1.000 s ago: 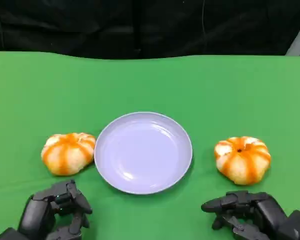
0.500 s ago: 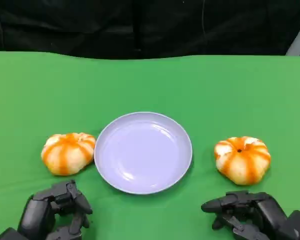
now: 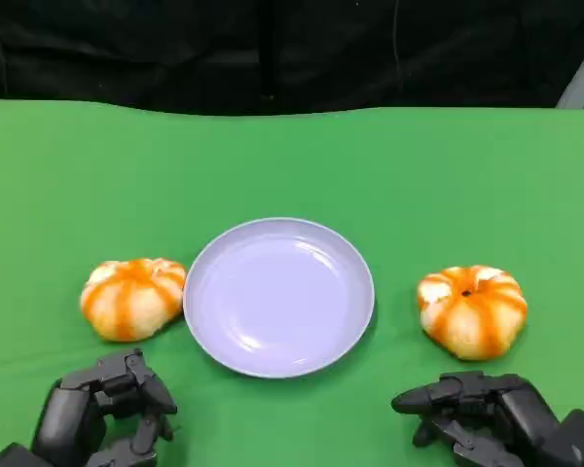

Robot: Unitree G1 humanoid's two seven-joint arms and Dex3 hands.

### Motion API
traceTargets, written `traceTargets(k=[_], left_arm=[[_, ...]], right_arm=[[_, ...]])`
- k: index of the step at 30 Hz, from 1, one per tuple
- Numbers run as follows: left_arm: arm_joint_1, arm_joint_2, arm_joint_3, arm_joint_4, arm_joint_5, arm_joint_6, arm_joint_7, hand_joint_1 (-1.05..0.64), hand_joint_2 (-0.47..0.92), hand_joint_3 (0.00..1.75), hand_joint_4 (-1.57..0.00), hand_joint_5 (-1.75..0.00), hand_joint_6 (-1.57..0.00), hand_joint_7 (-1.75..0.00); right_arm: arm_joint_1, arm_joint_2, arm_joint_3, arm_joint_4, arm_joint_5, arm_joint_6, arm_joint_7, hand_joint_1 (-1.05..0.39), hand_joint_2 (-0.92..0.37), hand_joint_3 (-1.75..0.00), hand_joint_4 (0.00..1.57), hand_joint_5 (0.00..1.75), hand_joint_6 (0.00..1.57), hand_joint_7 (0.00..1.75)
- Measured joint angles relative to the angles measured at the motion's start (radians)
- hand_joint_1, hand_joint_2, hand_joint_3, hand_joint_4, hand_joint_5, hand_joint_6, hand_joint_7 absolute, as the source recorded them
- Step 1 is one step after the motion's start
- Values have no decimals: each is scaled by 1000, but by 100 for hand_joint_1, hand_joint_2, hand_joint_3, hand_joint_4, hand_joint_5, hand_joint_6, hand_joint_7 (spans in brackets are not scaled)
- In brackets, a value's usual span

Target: Grasp the bread from the table and place it into the plate.

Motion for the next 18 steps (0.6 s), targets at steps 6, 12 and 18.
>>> traceTargets(k=[6,12,18], left_arm=[[-3,-3,3,1,2,0,14,3,67,81,-81,-114,-100,-75],[-4,-3,4,3,-3,0,15,-15,91,14,-87,-46,-104,-6],[-4,-4,4,1,-17,0,14,-32,92,8,-83,-13,-81,0]], right_arm=[[0,0,0,0,1,0,2,-6,-92,-39,81,117,119,14],[0,0,0,1,1,0,2,-7,-92,-39,82,117,119,15],[0,0,0,1,1,0,1,-7,-92,-39,81,117,119,14]])
